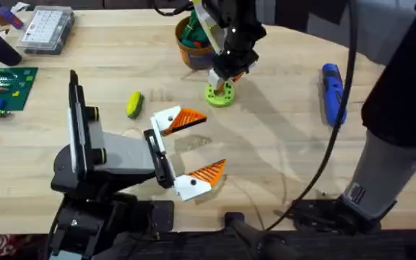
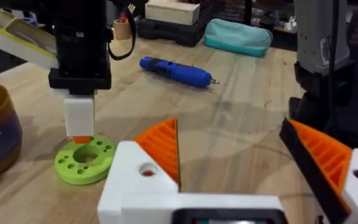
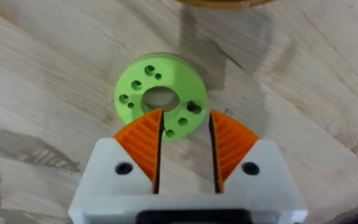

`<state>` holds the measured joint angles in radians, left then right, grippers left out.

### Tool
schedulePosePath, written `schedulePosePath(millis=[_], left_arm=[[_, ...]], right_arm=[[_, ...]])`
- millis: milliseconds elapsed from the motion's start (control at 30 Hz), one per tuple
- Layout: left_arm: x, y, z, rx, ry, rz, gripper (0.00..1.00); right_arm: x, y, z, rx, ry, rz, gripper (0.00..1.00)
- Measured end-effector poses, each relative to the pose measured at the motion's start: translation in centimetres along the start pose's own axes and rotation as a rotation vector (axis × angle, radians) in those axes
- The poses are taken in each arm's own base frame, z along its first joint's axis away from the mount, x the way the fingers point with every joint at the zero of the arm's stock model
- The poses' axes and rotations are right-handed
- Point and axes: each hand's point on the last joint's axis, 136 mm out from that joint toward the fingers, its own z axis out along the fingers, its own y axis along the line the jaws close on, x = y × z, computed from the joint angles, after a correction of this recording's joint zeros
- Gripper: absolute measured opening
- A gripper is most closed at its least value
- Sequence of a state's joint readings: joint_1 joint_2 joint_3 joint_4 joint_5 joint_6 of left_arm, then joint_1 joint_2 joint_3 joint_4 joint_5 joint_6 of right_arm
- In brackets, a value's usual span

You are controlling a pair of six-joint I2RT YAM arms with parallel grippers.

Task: Pick up the gripper from the table and insert it into the empty holder that is missing its gripper. Then pick up a screw, insert it into the mounting hole, and use the screwdriver to tighten it. Finally, clean up the table by picking up the vegetable and placing it into the bucket.

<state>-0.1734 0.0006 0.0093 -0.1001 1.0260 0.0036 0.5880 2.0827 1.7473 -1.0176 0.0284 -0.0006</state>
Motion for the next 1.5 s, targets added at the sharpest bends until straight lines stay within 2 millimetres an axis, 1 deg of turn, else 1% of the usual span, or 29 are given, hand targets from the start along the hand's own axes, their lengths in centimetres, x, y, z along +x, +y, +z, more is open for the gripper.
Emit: schedulePosePath(millis=[267, 533, 1500], left_arm=[[0.00, 0.00, 0.00, 0.000, 0.000, 0.000, 0.991], [0.00, 0.00, 0.00, 0.000, 0.000, 0.000, 0.991], [0.00, 0.00, 0.00, 0.000, 0.000, 0.000, 0.991]], right_arm=[[0.03, 0.00, 0.07, 0.000, 0.002, 0.000, 0.423], [0.26, -0.02, 0.78, 0.000, 0.021, 0.000, 0.423], [0.53, -0.10, 0.81, 0.000, 0.033, 0.002, 0.423]])
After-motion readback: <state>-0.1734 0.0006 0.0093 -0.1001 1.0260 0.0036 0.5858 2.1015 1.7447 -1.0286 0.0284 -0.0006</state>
